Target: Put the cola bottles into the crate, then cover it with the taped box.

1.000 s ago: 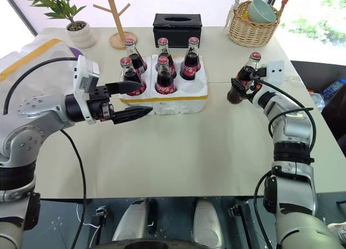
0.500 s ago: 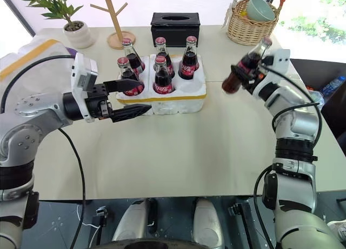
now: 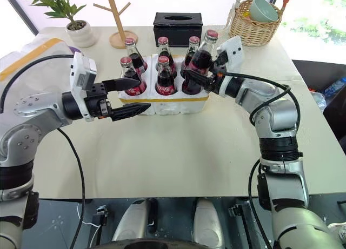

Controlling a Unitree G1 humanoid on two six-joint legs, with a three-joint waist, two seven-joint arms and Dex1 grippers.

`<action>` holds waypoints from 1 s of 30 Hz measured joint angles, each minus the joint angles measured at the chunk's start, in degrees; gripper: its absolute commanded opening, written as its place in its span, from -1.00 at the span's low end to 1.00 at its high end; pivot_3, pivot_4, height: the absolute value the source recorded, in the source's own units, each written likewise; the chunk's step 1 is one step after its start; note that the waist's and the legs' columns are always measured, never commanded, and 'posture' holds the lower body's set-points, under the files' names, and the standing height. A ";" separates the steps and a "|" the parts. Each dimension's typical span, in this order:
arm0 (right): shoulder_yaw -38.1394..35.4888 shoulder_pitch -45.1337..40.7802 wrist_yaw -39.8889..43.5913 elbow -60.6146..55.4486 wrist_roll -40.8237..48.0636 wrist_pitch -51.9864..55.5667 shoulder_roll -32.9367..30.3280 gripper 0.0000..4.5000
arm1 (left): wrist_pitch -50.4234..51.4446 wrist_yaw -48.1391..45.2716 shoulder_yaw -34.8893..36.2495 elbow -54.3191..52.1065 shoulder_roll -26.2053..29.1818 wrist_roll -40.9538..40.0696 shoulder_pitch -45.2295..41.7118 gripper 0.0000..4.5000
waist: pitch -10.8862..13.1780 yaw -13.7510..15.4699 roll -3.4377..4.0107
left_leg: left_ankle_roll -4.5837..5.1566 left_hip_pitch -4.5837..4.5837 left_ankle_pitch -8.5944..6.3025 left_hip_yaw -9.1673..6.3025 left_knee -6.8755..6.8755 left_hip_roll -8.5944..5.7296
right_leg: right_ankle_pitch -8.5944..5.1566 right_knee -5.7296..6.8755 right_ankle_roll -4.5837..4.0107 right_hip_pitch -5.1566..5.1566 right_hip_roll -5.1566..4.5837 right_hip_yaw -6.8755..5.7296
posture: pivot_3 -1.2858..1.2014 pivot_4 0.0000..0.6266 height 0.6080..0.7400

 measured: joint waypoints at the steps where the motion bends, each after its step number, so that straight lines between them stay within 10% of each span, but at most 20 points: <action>1: 1.04 0.00 0.20 0.02 -1.14 -0.94 -0.02 0.19 | 0.00 0.03 0.04 0.00 0.08 -0.01 0.02 1.00 | 0.00 -0.05 0.00 | 0.00 0.01 0.00 0.00 -0.01 0.00 | 0.00 0.00 0.00 0.00 0.00 0.00 | 0.03 -0.52 0.94; 11: 7.50 -0.51 2.04 6.54 -10.16 -7.35 1.59 0.19 | -0.03 0.69 0.53 -0.10 0.36 -0.01 0.52 1.00 | -0.01 -0.10 -0.01 | 0.00 0.01 0.00 0.00 0.00 0.01 | 0.00 0.01 0.00 -0.01 0.01 0.00 | 0.03 -0.52 0.94; 15: 7.91 -2.42 3.52 11.27 -11.61 -9.17 2.78 0.98 | -0.31 0.63 0.53 -0.12 0.42 0.12 0.62 1.00 | -0.04 -0.26 -0.06 | 0.00 0.05 0.00 0.00 -0.01 0.01 | 0.00 0.02 0.00 0.00 0.01 0.00 | 0.03 -0.52 0.94; 21: 6.52 -1.97 6.20 11.36 -10.71 -8.30 1.96 0.98 | -0.50 0.55 1.61 -0.30 1.83 -0.10 1.41 1.00 | -0.06 -0.14 -0.09 | 0.00 0.06 0.00 0.00 -0.01 0.02 | 0.00 0.03 0.00 0.03 0.02 0.00 | 0.03 -0.52 0.94; 30: -4.42 -2.05 22.17 1.71 2.17 3.04 -16.97 0.98 | 5.56 -12.06 20.64 0.26 24.80 -3.55 13.56 1.00 | 0.01 -0.16 -0.07 | 0.00 0.04 -0.01 0.02 -0.09 0.04 | -0.02 -0.05 -0.01 -0.03 0.01 -0.02 | 0.03 -0.52 0.94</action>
